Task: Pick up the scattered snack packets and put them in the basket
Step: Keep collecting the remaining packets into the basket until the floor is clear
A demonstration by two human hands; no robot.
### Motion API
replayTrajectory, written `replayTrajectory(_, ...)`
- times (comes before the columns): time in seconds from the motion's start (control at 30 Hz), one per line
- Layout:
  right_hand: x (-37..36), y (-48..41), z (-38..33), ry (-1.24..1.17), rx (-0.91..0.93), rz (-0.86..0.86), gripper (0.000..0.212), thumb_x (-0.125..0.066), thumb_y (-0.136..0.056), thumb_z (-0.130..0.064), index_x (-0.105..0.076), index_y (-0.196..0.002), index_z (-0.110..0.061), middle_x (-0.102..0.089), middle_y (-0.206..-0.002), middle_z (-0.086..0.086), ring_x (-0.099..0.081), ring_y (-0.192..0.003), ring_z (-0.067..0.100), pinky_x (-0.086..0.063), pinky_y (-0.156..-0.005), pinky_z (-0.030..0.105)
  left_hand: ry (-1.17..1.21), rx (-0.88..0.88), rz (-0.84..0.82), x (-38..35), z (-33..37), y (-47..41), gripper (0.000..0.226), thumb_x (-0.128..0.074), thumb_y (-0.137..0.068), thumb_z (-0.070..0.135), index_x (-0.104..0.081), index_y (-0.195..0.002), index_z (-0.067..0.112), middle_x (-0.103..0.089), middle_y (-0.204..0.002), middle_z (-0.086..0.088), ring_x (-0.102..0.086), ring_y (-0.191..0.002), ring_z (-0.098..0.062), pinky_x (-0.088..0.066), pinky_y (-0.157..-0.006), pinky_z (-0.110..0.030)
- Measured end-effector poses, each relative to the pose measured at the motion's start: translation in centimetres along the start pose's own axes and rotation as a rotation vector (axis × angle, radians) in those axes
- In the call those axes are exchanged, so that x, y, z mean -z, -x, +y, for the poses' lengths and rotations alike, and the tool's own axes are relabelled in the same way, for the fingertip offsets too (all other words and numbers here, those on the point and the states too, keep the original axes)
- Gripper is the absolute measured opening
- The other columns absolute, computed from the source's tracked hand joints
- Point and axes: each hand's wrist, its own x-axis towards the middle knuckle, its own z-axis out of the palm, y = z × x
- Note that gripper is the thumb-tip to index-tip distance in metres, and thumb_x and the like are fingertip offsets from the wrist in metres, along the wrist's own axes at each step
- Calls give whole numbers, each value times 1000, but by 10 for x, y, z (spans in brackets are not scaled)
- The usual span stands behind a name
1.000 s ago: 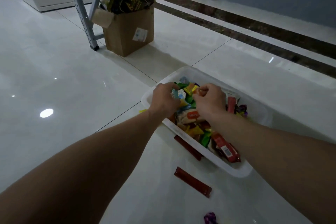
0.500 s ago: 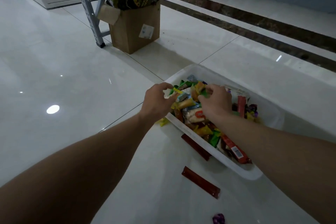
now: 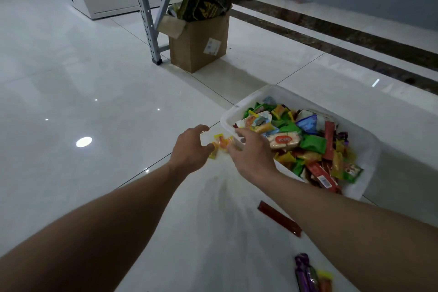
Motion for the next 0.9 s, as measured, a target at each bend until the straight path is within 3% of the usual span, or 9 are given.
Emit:
replayTrajectory(0.2, -22, 26, 20, -14, -149, -53, 48, -63, -88, -30, -53, -133, -18, -58, -127, 2, -52, -119, 19, -44, -99, 34, 1, 38, -12, -3, -20, 18, 51, -68, -82, 24, -53, -131, 22, -57, -125, -8, -54, -115, -25, -43, -97, -34)
replayTrajectory(0.3, -31, 31, 44, 5, -236, -109, 55, -62, -88, -34, -47, -138, -18, -52, -136, 3, -47, -126, 20, -43, -103, 39, 9, 31, -22, -6, -28, 24, 51, -68, -83, 21, -53, -131, 20, -55, -131, -5, -53, -118, -23, -42, -98, -32)
replayTrajectory(0.43, -31, 29, 77, 119, -312, -174, 63, -62, -89, -38, -40, -145, -19, -43, -146, 1, -40, -134, 21, -38, -106, 35, 3, 37, -36, -11, -36, 21, 51, -68, -83, 22, -53, -131, 21, -56, -129, -5, -53, -119, -22, -41, -98, -31)
replayTrajectory(0.77, -38, 13, 136, 308, -368, -307, 64, -60, -89, -41, -35, -144, -17, -45, -143, 4, -44, -130, 27, -41, -105, 40, -11, 70, -98, -40, -41, -1, 51, -70, -81, 25, -53, -130, 27, -58, -122, -7, -55, -112, -24, -45, -96, -36)
replayTrajectory(0.9, -47, 14, 139, 375, -331, -261, 62, -59, -89, -38, -34, -144, -23, -43, -142, 3, -39, -132, 27, -39, -107, 41, -25, 68, -122, -53, -45, -3, 52, -69, -82, 26, -53, -132, 27, -57, -124, -7, -55, -113, -24, -44, -96, -34)
